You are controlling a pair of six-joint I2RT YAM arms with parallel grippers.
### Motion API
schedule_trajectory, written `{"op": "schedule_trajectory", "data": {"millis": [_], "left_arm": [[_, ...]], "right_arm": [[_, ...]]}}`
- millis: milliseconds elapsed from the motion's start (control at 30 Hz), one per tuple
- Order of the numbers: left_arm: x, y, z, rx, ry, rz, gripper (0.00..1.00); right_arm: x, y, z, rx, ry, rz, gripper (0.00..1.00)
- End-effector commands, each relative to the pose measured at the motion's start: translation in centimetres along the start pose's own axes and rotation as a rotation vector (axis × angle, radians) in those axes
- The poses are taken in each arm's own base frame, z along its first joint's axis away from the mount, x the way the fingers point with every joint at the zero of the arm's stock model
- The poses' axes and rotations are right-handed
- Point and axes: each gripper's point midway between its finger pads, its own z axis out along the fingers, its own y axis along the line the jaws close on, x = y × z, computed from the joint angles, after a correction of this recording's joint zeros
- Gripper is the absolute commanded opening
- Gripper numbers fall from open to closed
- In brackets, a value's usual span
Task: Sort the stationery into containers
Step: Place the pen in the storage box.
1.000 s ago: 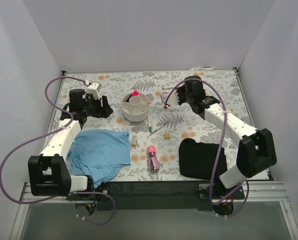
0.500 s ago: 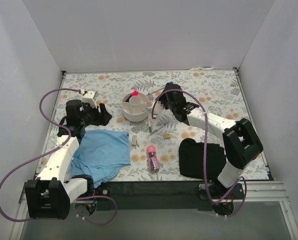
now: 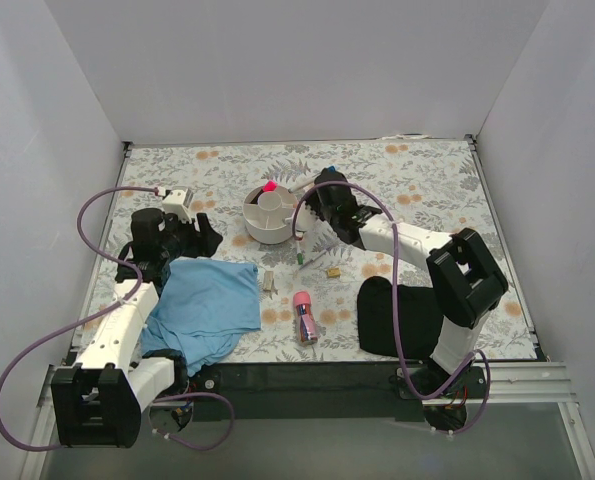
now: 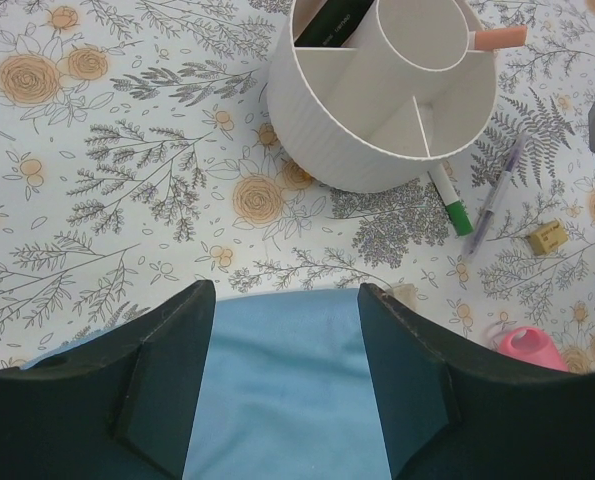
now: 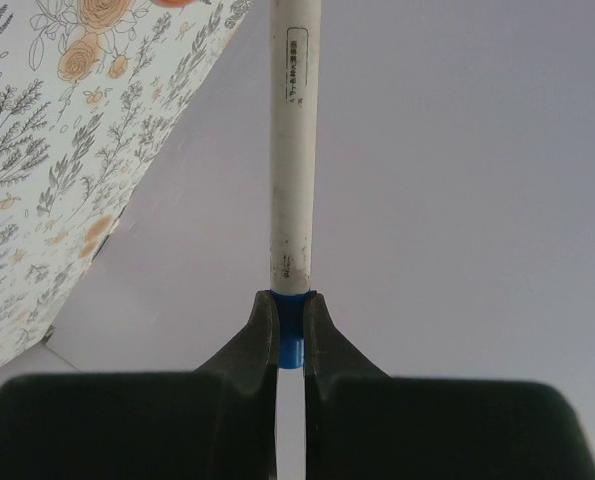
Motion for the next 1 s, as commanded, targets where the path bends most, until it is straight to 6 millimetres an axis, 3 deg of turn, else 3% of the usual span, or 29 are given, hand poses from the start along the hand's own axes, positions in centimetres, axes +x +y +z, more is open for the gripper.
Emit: {"op": "schedule_trajectory", "data": {"millis": [0, 367, 600, 967], "left_arm": [[-0.9, 0.1, -0.4, -0.011, -0.047, 0.009, 0.59], [-0.7, 0.2, -0.4, -0.011, -0.063, -0.013, 0.6], [-0.9, 1.2, -1.0, -0.042, -0.08, -0.033, 0.61], [-0.8, 1.4, -1.1, -0.043, -0.084, -0.046, 0.61]], "right_arm": [[0.7, -3.6, -0.3, 0.058, 0.053, -0.252, 0.01], [-1.1, -3.6, -0.3, 0.067, 0.01, -0.302, 0.01], [-0.9, -3.1, 0.1, 0.041, 0.042, -0.298, 0.21], [-1.2, -4.2, 0.5, 0.064, 0.052, -0.266, 0.34]]}}
